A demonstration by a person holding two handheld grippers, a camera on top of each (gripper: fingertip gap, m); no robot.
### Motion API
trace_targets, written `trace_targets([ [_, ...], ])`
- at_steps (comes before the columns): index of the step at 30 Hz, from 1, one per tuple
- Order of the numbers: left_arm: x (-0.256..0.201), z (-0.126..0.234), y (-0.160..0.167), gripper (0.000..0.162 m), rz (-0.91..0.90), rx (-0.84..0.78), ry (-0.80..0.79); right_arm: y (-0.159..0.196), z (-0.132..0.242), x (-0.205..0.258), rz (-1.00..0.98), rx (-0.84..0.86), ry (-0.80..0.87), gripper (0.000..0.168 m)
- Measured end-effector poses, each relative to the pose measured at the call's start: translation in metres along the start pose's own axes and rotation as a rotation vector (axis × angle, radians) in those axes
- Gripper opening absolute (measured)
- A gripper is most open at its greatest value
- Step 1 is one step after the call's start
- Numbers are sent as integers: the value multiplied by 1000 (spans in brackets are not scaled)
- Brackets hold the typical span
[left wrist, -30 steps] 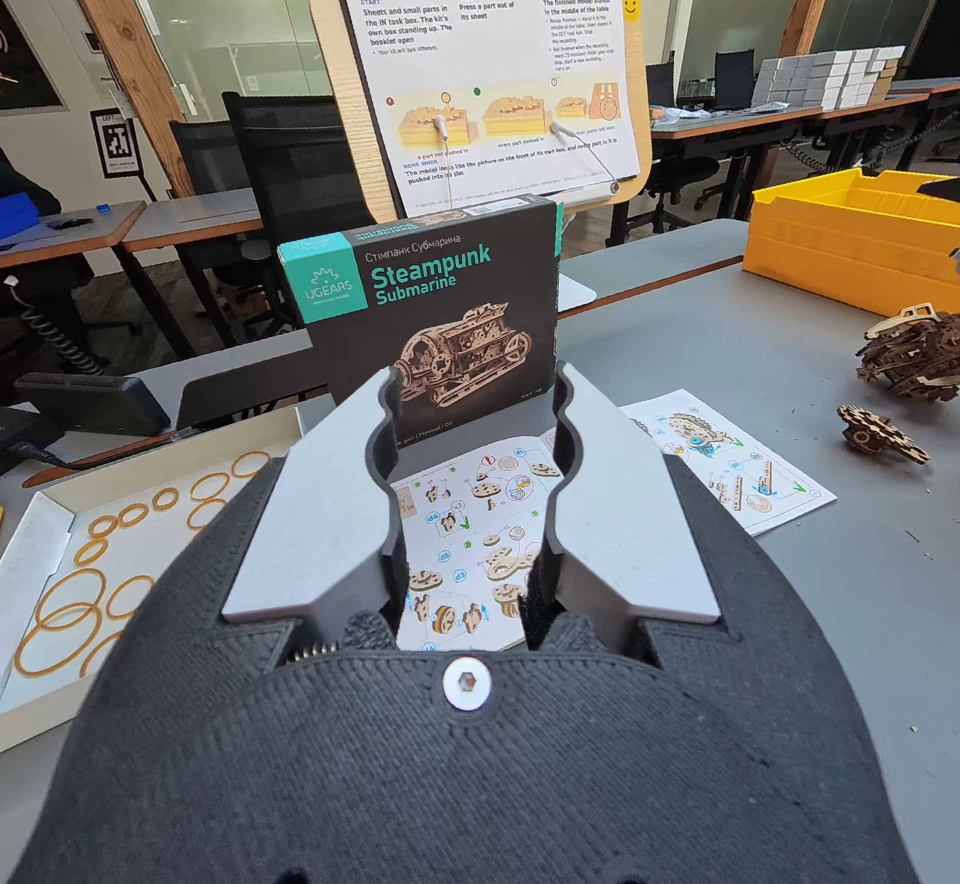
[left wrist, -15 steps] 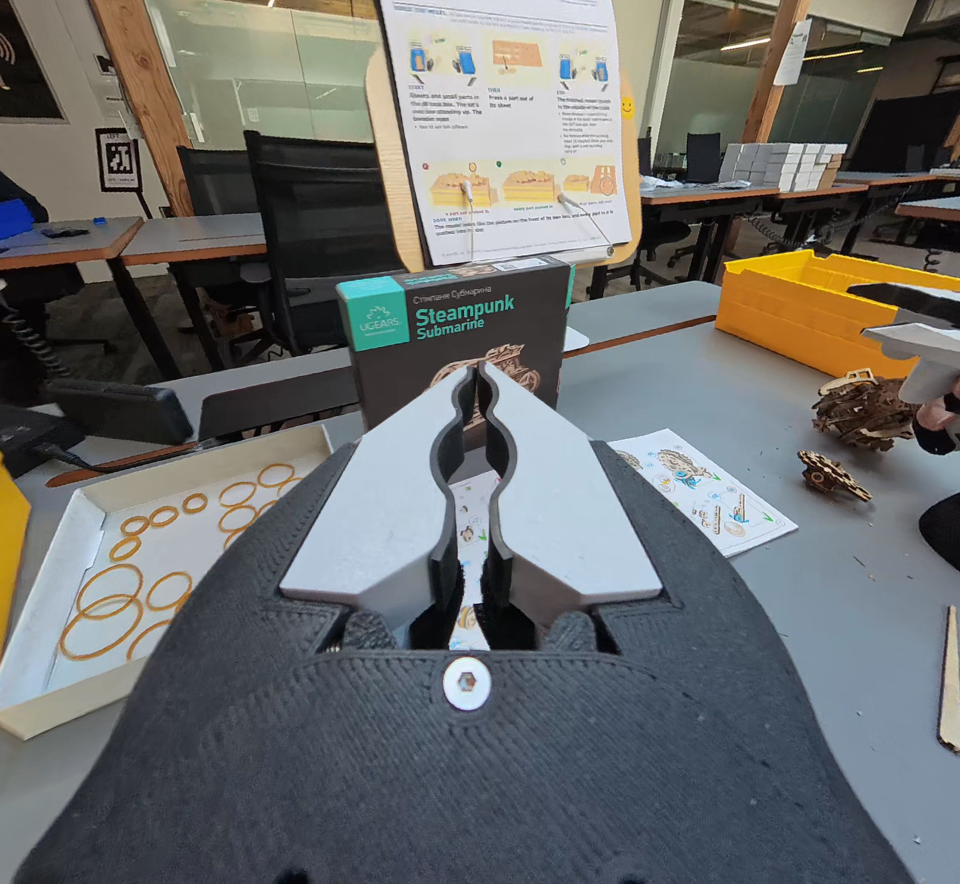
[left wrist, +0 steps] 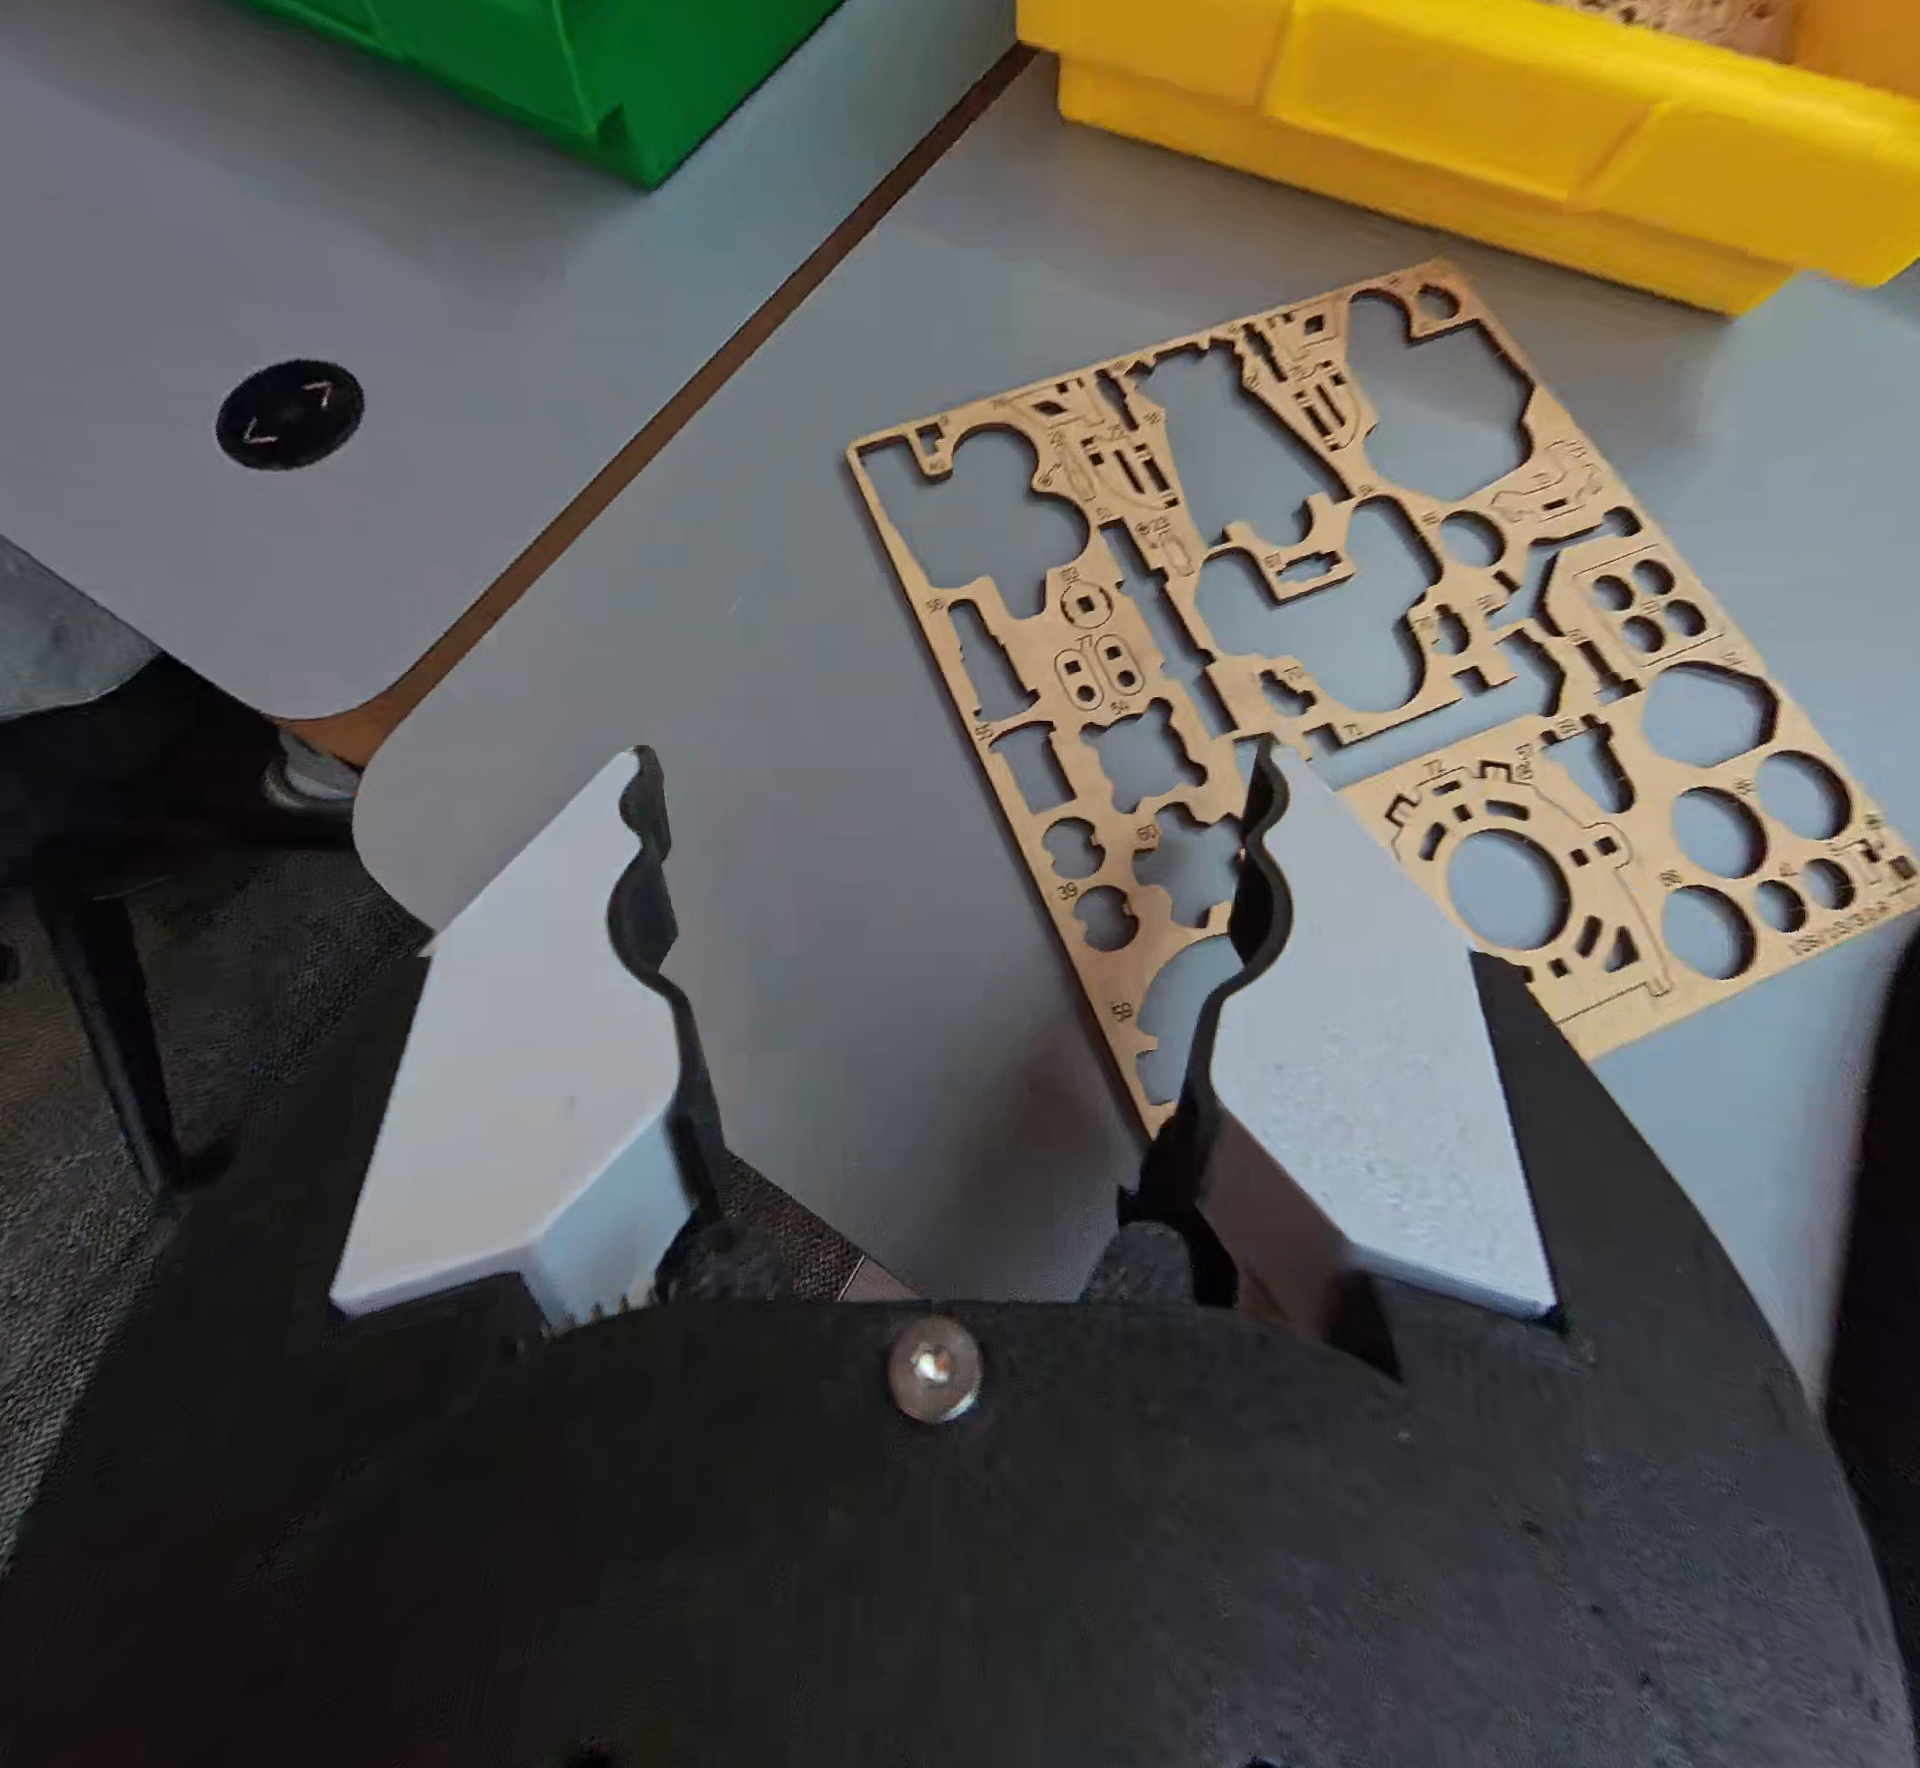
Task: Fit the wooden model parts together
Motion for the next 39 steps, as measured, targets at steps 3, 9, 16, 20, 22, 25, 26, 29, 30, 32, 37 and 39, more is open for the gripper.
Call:
trace_targets([
  [3, 9, 0, 13, 109, -45, 42, -77, 2, 0, -6, -22, 10, 20, 68],
  [9, 3, 7, 28, 105, -21, 64, -31, 0, 1, -9, -8, 3, 37, 68],
  [16, -6, 25, 43, 98, -35, 137, -2, 2, 1, -10, -9, 15, 42, 68],
  [20, -7, 33, 49, 89, -41, 174, 9, 5, 2, -10, -5, 26, 47, 68],
  [22, -4, 37, 51, 89, -35, 187, 10, 5, 3, -11, -3, 28, 52, 68],
  [25, 0, 42, 55, 88, -30, 201, 18, 4, 4, -11, -9, 24, 50, 68],
  [26, 1, 44, 57, 88, -20, 213, 21, 3, 4, -11, -14, 16, 44, 67],
  [29, 5, 48, 61, 90, 12, 252, 36, 6, 4, -11, -20, 29, 43, 67],
  [30, 5, 49, 62, 88, 21, 259, 46, 7, 3, -11, -23, 33, 38, 67],
  [32, 3, 49, 64, 81, 46, 261, 80, 7, 3, -10, -37, 36, 25, 67],
  [37, -2, 46, 64, 71, 68, 266, 115, 10, 2, -12, -83, 48, 19, 67],
  [39, 2, 47, 59, 72, 1, 311, 53, 11, 2, -12, -86, 54, 17, 67],
])
Point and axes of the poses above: each gripper's, where its closed fingertips meet, z back along the fingers, y out of its underside, x = y × z across the jaws, the point moved 1 cm from there along z, back along the fingers, and after that the axes turned 11 degrees about y, right-handed, at the moved point
